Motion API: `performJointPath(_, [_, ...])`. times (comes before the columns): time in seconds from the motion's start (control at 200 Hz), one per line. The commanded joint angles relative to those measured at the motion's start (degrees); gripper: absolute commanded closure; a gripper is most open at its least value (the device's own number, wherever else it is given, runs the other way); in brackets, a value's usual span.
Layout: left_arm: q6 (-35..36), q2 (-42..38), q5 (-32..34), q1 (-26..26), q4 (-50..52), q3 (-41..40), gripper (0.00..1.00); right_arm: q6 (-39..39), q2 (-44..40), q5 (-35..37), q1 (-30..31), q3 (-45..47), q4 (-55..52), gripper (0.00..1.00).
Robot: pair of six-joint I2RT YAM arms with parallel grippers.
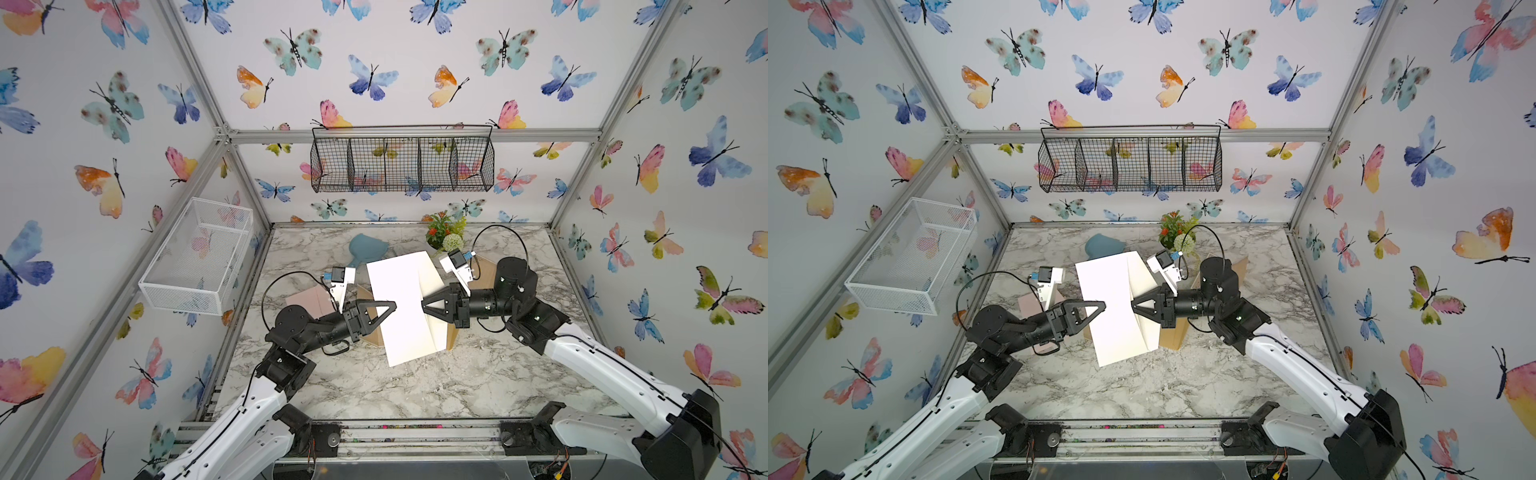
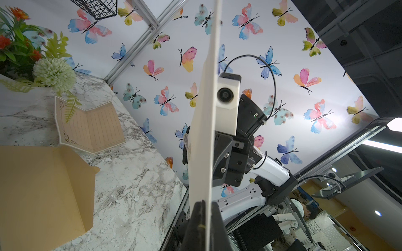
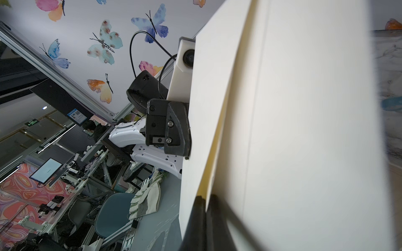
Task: Take the letter paper out of the envelope
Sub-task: Take out the letter paper from the envelope.
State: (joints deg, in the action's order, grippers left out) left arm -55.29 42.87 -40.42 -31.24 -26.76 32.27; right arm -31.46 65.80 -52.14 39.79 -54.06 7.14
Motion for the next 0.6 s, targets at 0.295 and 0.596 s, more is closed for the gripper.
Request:
performJointPath(0.295, [0.0, -6.6, -6.5, 11.3, 3.8, -2.4, 0.99, 5.1, -5.9, 3.9, -9.7, -2.1, -15.2, 0.99])
performJointPath(0.596, [1.3, -5.9, -8.2, 14.3, 5.5, -0.5, 0.97, 6.6, -6.0, 2.5, -13.0, -2.2, -18.6, 0.99])
